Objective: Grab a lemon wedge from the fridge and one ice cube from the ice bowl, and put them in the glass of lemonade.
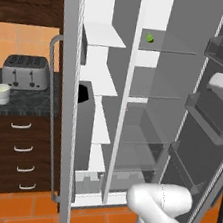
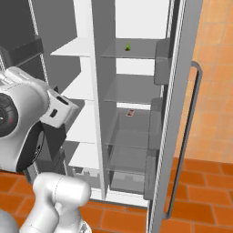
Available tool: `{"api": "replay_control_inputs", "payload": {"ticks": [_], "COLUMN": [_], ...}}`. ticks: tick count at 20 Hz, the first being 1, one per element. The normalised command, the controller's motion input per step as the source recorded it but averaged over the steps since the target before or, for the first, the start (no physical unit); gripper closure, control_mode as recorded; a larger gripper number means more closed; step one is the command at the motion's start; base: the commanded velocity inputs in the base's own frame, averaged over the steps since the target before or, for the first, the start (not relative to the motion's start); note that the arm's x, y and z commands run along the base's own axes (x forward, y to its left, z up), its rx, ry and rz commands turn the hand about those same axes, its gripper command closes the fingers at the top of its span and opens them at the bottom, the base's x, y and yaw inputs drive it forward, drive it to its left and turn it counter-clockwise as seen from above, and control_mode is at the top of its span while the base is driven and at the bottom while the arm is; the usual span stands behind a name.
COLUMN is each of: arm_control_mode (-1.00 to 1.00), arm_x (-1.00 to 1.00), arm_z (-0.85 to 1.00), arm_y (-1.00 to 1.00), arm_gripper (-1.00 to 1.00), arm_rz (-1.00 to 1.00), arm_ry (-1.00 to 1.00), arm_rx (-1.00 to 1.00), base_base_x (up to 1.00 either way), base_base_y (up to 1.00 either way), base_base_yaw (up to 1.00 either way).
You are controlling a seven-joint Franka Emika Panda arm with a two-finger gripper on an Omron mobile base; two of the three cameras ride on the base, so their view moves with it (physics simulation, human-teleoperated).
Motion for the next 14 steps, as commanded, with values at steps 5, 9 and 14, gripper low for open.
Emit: {"api": "replay_control_inputs", "payload": {"ticks": [5,9,14], "arm_control_mode": [1.0,1.0,1.0], "arm_x": [0.0,0.0,0.0], "arm_z": [0.0,0.0,0.0], "arm_y": [0.0,0.0,0.0], "arm_gripper": [-1.0,-1.0,-1.0], "arm_rz": [0.0,0.0,0.0], "arm_ry": [0.0,0.0,0.0], "arm_rx": [0.0,0.0,0.0], "base_base_x": [0.27,1.0,0.99], "base_base_y": [0.0,-0.04,-0.18], "base_base_yaw": [0.0,-0.03,-0.23]}}
